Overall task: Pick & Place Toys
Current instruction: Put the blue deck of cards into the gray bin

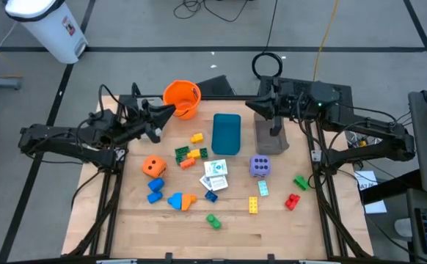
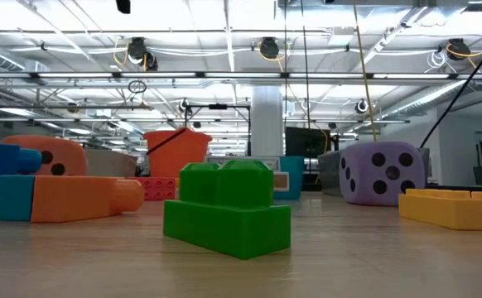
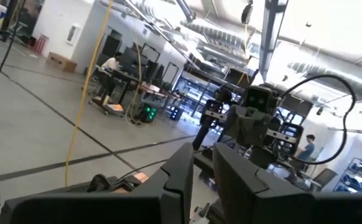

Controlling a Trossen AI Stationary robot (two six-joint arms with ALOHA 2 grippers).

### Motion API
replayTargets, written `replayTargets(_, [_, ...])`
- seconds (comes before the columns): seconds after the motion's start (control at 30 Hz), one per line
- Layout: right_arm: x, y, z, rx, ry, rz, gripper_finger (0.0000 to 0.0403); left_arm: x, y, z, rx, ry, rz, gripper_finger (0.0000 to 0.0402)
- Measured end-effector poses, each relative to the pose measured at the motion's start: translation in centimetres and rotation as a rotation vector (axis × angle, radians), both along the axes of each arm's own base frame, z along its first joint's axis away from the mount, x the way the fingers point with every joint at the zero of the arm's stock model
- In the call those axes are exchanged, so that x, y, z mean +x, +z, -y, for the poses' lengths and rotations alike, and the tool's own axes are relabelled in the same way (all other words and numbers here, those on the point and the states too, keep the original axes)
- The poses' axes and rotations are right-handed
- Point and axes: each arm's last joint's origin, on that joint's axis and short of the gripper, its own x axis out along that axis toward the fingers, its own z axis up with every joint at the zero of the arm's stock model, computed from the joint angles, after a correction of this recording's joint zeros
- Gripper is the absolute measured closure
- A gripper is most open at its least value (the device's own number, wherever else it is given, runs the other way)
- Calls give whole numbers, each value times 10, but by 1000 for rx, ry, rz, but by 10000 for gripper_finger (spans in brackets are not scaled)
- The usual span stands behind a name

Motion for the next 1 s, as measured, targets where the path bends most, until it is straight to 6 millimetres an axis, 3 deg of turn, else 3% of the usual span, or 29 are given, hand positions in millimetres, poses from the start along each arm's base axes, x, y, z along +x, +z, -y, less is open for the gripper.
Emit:
replayTargets(0.43, [-17, 18, -8, -60, 80, 134, 403, 0, 0, 0, -1, 18, -6, 335])
replayTargets(0.8, [-18, 18, -8, -86, 75, 132, 403, 0, -1, -1, 45, 35, -35, 335])
replayTargets(1.0, [-15, 9, -7, -103, 51, 28, 403, 1, -5, -1, 78, 47, -100, 335])
